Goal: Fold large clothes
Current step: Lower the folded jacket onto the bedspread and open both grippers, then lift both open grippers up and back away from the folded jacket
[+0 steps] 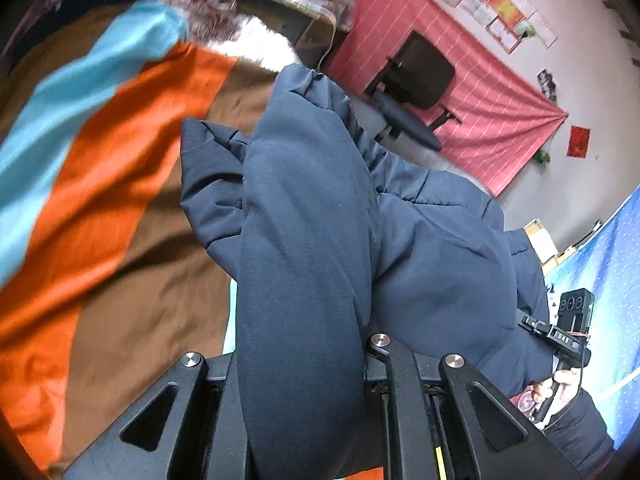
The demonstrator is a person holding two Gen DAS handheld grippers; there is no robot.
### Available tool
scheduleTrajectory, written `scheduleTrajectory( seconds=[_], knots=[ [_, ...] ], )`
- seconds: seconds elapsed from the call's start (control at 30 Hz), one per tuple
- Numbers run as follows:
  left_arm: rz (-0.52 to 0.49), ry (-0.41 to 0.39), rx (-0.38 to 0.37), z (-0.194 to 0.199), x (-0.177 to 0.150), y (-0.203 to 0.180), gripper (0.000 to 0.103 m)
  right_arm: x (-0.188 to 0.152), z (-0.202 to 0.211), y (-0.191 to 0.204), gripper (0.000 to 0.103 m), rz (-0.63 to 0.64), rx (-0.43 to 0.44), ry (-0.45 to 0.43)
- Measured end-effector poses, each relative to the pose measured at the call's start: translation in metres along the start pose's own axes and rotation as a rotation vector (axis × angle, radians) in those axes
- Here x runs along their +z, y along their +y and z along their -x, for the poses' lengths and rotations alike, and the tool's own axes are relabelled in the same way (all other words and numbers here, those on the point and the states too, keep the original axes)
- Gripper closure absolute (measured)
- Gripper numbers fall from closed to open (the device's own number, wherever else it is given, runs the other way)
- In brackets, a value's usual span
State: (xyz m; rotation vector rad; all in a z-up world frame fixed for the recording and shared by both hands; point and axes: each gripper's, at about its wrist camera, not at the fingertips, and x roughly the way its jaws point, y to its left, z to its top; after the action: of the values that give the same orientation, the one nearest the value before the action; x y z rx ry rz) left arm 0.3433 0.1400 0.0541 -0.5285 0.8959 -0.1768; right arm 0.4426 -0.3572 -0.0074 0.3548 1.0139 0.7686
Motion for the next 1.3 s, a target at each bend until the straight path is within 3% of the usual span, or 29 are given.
scheduleTrajectory(
  seconds=[0.17,0.3,0.47,0.53,0.6,0.8,0.9,0.97,1.17,1.3],
  knots=[
    [-0.064,0.086,0.129,-0.044,-0.038,0.019,0.091,-0.026,-0.021,-0.024,0.075,-0.011,-0.057,-0.032],
    [-0.006,0.060,0.082,-0.041,-0.039,0.033,0.090,-0.035,-0.017,-0.024,0.072,-0.010,-0.078,-0.041],
    [-0.041,0.067,0.125,-0.040,-0.038,0.027,0.085,-0.035,-0.016,-0.014,0.064,-0.011,-0.109,-0.022],
    [-0.013,0.075,0.141,-0.041,-0.038,0.029,0.082,-0.035,-0.017,-0.016,0.055,-0.019,-0.134,-0.011],
    [-0.005,0.078,0.168,-0.041,-0.038,0.027,0.078,-0.036,-0.018,-0.019,0.036,-0.018,-0.183,-0.001],
    [-0.129,0.056,0.344,-0.038,-0.054,0.004,0.056,-0.048,-0.007,-0.010,0.010,0.034,-0.345,-0.063],
    [-0.131,0.024,0.410,-0.034,-0.066,-0.005,0.044,-0.057,0.000,-0.001,0.005,0.067,-0.408,-0.100],
    [-0.119,-0.023,0.457,-0.025,-0.075,-0.012,0.027,-0.062,0.002,0.007,0.002,0.083,-0.432,-0.117],
    [-0.101,-0.134,0.521,0.005,-0.097,-0.027,0.022,-0.083,0.011,0.041,0.000,0.204,-0.484,-0.203],
    [-0.147,-0.237,0.525,0.030,-0.118,-0.054,0.022,-0.099,0.021,0.066,0.000,0.269,-0.467,-0.272]
  ],
)
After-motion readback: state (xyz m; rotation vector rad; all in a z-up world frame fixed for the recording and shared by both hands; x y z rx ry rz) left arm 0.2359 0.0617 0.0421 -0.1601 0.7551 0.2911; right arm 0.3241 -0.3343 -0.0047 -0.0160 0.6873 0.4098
